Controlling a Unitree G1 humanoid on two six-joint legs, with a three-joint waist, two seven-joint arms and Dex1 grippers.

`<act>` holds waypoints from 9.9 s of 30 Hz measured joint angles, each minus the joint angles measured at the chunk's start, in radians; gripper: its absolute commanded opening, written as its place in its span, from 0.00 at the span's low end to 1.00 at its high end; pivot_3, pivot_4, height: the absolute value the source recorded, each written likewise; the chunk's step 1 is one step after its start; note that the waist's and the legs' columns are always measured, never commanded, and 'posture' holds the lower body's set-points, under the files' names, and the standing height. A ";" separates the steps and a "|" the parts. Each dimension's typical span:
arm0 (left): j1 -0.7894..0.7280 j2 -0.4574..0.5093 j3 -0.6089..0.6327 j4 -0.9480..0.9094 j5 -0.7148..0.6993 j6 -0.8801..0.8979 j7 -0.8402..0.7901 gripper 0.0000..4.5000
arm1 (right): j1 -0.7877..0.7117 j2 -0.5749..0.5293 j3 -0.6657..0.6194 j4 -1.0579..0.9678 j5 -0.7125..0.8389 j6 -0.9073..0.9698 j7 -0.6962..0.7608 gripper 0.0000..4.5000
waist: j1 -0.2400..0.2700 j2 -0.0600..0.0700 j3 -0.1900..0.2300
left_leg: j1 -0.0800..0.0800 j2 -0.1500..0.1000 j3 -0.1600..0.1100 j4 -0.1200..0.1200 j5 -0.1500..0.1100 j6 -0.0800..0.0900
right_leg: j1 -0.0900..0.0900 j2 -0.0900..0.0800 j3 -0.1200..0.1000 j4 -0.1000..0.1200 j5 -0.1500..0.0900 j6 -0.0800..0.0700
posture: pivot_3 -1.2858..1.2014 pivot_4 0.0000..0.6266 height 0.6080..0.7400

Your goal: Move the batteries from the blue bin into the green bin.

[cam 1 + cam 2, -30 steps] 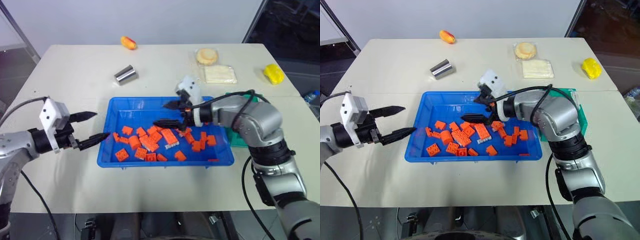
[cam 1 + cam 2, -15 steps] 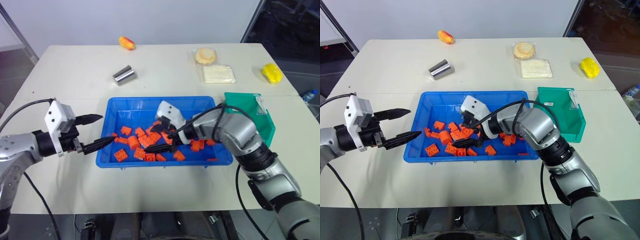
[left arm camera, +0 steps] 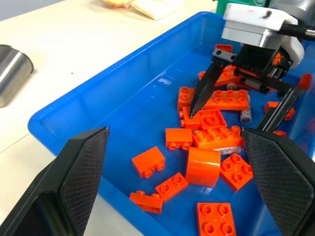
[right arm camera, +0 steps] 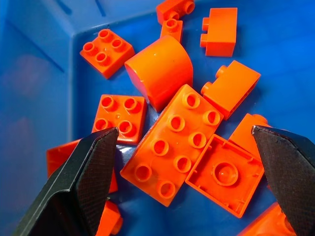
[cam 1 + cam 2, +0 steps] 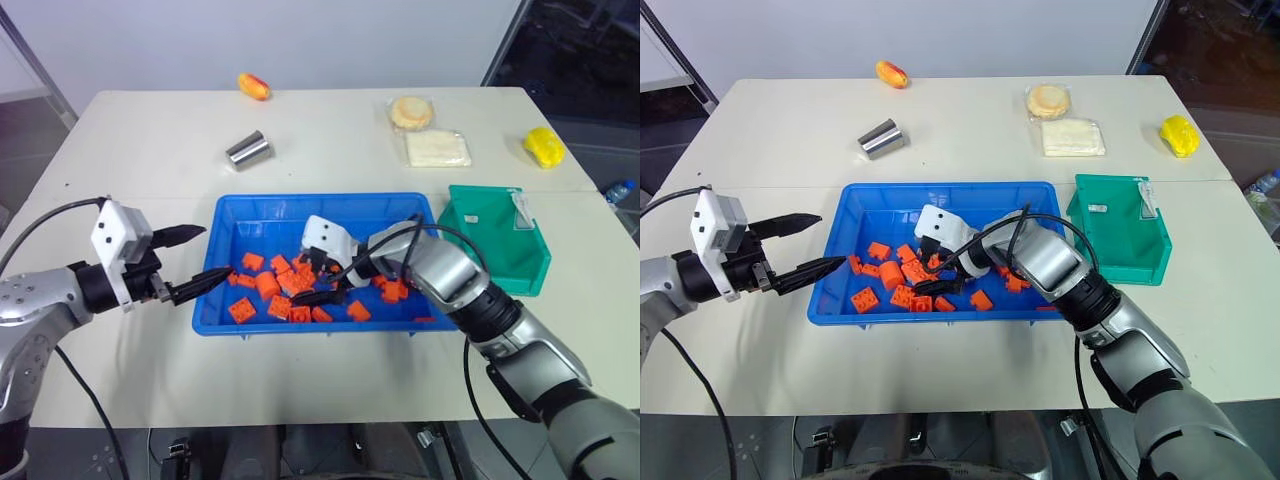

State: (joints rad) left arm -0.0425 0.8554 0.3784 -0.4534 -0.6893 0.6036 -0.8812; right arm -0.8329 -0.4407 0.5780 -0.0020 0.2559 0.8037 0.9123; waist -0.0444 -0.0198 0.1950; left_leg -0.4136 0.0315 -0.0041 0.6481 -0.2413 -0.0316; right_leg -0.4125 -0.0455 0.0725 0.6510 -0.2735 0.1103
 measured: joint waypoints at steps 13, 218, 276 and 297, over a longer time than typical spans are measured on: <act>-0.010 -0.006 -0.002 0.000 0.003 -0.004 0.015 1.00 | 0.007 -0.002 0.038 0.005 -0.129 -0.112 0.060 0.03 | 0.000 0.000 0.000 | 0.000 0.000 0.000 0.000 0.000 0.000 | 0.000 0.000 0.000 0.000 0.000 0.000 | 0.52 0.24 1.00; -0.427 -0.135 -0.358 0.212 0.071 -0.049 -0.202 1.00 | 0.048 -0.636 -0.421 0.140 -0.146 -0.018 0.110 0.01 | 0.001 0.000 0.001 | -0.003 0.000 -0.002 0.000 0.000 0.001 | -0.002 0.001 -0.002 0.000 -0.001 -0.001 | 0.52 0.24 1.00; -0.258 -0.082 -0.163 0.178 0.089 -0.064 -0.031 1.00 | 0.230 -0.176 -0.409 -0.271 0.159 0.404 -0.276 0.99 | 0.023 -0.001 0.001 | -0.012 -0.001 -0.002 0.004 0.000 0.000 | -0.011 0.000 -0.001 0.005 0.000 -0.001 | 0.52 0.24 1.00; -0.267 -0.082 -0.168 0.176 0.090 -0.065 -0.026 1.00 | 0.230 -0.175 -0.408 -0.268 0.160 0.383 -0.276 0.01 | 0.024 -0.001 0.000 | -0.012 -0.001 -0.002 0.004 0.000 0.000 | -0.011 0.000 -0.001 0.005 0.000 -0.001 | 0.52 0.24 1.00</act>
State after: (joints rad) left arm -0.3092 0.7732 0.2107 -0.2769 -0.5995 0.5388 -0.9068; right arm -0.6031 -0.6159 0.1701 -0.2699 0.4155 1.1872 0.6367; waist -0.0201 -0.0205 0.1955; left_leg -0.4256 0.0304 -0.0062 0.6524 -0.2411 -0.0316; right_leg -0.4235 -0.0452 0.0715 0.6563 -0.2738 0.1096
